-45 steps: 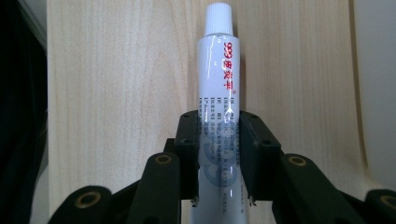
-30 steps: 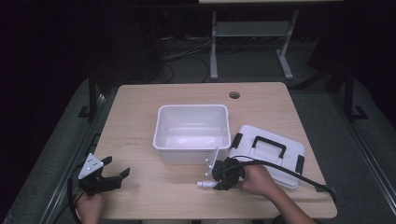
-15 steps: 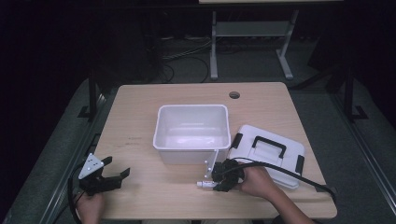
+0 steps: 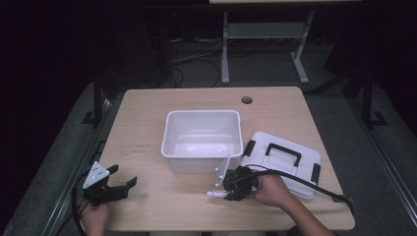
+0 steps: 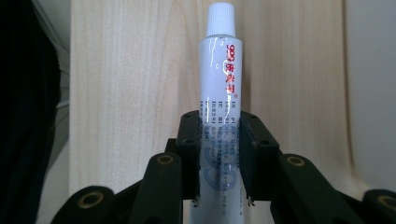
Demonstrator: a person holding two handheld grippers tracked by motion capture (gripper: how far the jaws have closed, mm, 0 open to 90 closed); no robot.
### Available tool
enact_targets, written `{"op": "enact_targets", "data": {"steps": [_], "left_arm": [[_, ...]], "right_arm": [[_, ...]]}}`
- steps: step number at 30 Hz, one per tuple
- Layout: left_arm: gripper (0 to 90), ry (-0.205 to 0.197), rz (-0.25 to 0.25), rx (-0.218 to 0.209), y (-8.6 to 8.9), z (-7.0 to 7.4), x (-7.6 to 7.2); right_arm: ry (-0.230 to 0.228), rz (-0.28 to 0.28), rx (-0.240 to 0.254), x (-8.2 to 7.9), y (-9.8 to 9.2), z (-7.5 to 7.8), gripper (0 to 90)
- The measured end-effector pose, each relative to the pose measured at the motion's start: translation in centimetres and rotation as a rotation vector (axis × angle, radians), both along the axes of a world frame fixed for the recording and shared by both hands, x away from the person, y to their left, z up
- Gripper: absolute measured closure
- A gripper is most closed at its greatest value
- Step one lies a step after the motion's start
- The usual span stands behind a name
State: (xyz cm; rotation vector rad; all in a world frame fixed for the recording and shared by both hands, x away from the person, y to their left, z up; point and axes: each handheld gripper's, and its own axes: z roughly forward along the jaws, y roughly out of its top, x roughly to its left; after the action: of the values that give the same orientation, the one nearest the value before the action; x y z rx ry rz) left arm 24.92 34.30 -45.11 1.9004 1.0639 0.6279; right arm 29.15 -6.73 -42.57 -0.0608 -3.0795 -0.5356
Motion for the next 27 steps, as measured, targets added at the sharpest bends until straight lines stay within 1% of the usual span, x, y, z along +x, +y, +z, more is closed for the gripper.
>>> {"op": "enact_targets", "data": {"steps": [2, 5, 10, 12, 14, 16, 18, 20, 23, 25, 27], "left_arm": [[13.4, 0.000, 0.000, 0.000, 0.0, 0.0, 0.0], [13.4, 0.001, 0.000, 0.000, 0.0, 0.0, 0.0], [13.4, -0.001, 0.001, -0.003, -0.1, 0.0, 0.0], [13.4, 0.000, 0.003, -0.004, 0.0, 0.0, 0.0], [13.4, 0.001, 0.004, -0.002, 0.0, 0.0, 0.0], [13.4, 0.001, 0.004, -0.001, 0.0, 0.0, 0.0], [13.4, 0.000, 0.003, -0.001, 0.0, 0.0, 0.0], [13.4, 0.002, 0.000, -0.001, 0.0, 0.0, 0.0], [13.4, 0.000, 0.002, -0.003, -0.1, 0.0, 0.0], [13.4, 0.001, 0.002, -0.005, -0.1, 0.0, 0.0], [13.4, 0.004, 0.000, -0.002, -0.1, 0.0, 0.0]], "right_arm": [[0.009, -0.007, 0.006, 0.0, -0.2, 0.5, 71.4], [0.011, -0.012, 0.024, 0.1, -0.6, 1.3, 71.3], [0.001, -0.003, 0.036, -0.1, -0.5, 3.0, 71.3], [0.007, -0.003, 0.060, -0.1, -0.5, 3.6, 71.3], [-0.007, -0.005, 0.057, -0.1, -0.5, 4.4, 71.3], [-0.011, 0.001, 0.076, -0.2, -0.5, 5.2, 71.3], [-0.005, -0.006, 0.095, -0.1, -0.6, 5.8, 71.2], [-0.021, -0.005, 0.081, -0.1, -0.6, 6.4, 71.2], [-0.017, 0.003, 0.092, 0.0, -0.5, 7.4, 71.3], [-0.026, 0.004, 0.079, 0.0, -0.4, 7.9, 71.2], [-0.026, 0.006, 0.082, 0.1, -0.2, 8.7, 71.2]]}}
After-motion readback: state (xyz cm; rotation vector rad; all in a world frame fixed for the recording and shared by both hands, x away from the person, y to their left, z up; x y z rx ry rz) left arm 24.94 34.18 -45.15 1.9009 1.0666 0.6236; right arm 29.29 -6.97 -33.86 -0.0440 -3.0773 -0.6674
